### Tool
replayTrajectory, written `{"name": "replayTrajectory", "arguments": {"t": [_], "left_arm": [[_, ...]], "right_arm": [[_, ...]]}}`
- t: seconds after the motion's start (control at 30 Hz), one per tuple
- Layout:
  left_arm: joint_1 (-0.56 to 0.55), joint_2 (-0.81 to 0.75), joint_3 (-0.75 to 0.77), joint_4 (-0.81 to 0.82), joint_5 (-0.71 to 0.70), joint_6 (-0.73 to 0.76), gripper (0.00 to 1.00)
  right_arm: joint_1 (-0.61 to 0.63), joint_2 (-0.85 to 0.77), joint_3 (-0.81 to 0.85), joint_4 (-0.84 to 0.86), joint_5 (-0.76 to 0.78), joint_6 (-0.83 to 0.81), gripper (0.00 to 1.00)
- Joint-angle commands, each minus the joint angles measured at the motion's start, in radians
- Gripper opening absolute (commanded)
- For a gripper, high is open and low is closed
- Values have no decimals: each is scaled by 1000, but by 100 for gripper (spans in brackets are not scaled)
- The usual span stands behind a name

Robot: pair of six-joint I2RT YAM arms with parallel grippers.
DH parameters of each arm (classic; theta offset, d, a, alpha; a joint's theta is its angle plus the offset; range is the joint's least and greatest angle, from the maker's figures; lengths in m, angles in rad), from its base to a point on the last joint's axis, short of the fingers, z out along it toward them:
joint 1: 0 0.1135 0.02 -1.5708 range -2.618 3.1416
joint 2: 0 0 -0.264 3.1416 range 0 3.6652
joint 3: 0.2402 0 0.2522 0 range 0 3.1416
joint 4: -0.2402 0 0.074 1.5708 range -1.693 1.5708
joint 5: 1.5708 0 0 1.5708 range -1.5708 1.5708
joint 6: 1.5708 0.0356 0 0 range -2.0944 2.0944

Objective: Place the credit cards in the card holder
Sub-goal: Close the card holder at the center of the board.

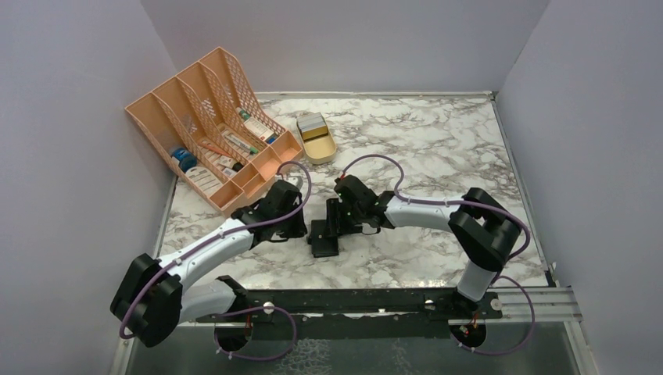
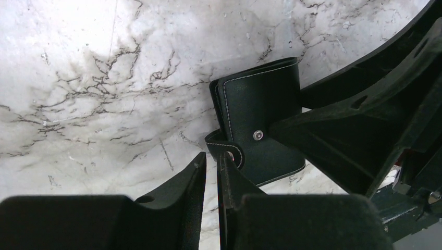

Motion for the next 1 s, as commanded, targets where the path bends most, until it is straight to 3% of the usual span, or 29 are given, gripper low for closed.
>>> {"name": "replayTrajectory", "arguments": {"t": [0.0, 0.2, 0.47, 0.6, 0.8, 0.97], "left_arm": [[6, -49, -36, -5, 19, -35, 15], [6, -59, -93, 135, 136, -44, 13], [7, -13, -104, 191, 148, -41, 13], [7, -12, -109, 208, 137, -40, 14], [10, 1, -91, 181, 76, -37, 13], [31, 10, -85, 200, 102, -41, 14]], "right_arm": [[7, 28, -28, -59, 28, -19, 49], [8, 10, -56, -49, 26, -7, 48], [8, -55, -9, -127, 42, -33, 48], [8, -108, -11, -129, 26, -25, 42], [8, -150, -67, 33, -130, 35, 32], [8, -132, -114, 209, -227, 145, 28]]}}
